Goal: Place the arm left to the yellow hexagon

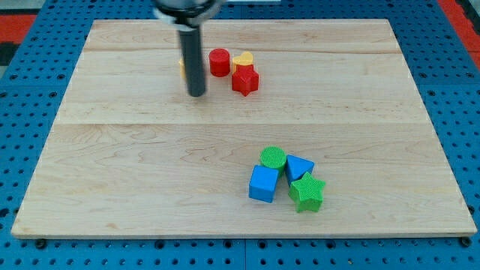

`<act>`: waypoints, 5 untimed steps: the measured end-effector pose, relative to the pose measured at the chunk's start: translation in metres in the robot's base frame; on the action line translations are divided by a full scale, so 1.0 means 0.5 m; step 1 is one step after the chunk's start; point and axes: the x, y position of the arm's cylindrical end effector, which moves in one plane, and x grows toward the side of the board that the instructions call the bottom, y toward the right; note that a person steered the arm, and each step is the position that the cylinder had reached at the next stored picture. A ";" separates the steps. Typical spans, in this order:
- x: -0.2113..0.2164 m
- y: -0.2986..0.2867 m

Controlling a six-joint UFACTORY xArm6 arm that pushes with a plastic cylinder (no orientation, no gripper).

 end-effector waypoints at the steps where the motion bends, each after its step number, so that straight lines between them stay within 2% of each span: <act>1: -0.017 -0.063; 3: -0.124 -0.072; 4: -0.157 -0.054; 5: -0.156 -0.103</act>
